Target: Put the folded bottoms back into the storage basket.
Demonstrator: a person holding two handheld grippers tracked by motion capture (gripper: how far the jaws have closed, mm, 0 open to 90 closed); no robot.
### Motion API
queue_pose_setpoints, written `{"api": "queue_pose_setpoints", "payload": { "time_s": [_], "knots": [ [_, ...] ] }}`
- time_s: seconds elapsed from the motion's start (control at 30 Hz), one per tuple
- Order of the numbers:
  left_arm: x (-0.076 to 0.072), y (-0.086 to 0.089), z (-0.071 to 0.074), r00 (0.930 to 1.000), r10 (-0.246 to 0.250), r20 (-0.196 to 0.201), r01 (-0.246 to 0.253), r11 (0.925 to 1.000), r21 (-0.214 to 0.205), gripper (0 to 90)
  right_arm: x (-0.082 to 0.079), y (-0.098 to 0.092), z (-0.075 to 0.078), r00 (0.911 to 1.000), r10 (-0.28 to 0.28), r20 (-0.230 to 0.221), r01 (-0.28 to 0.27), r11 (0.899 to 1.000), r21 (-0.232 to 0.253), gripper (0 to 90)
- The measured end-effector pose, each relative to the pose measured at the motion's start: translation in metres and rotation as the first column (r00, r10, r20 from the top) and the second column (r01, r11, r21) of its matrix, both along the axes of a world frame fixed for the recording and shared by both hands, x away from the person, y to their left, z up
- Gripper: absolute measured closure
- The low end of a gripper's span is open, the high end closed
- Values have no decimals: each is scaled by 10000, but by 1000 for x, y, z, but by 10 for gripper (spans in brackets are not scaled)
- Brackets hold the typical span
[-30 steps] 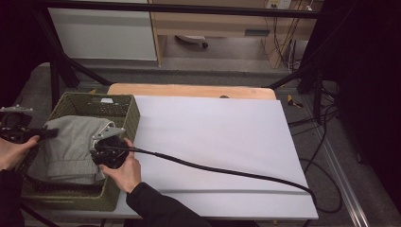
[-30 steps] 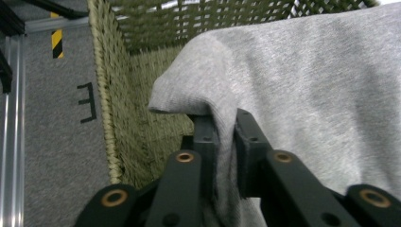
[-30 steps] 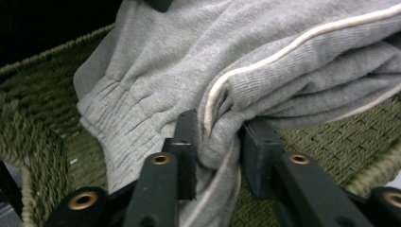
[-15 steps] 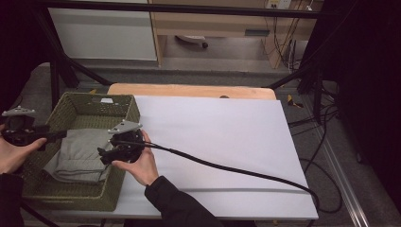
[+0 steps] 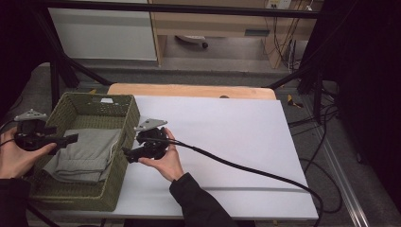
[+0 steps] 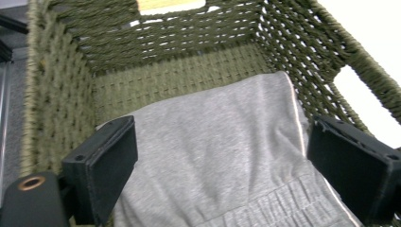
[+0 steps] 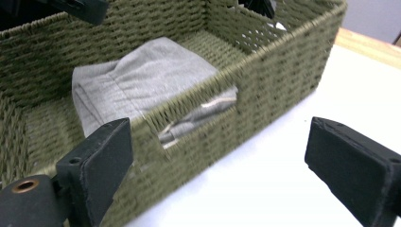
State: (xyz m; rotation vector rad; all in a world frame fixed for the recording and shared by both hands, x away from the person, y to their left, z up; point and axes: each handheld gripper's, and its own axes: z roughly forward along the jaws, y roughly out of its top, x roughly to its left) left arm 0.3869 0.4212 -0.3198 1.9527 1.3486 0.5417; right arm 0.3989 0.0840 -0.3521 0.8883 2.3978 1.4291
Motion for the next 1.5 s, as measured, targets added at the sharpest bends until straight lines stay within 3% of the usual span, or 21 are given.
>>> {"api": "queue_pose_setpoints", "payload": {
  "time_s": [0.23,0.9,1.5],
  "knots": [
    [-2,-15,-1,9992,-388,116,389,9992,-39,62,1,-27,-2,9998,-197,16,197,9997,-144,72],
    [-4,-63,-1,9890,-1446,312,1449,9894,-81,55,4,-108,-1,9950,-987,-168,990,9949,175,60],
    [-8,-97,-9,9804,-1920,453,1924,9813,-43,60,1,-173,-4,9878,-1529,-282,1535,9879,224,48]
  ]
}}
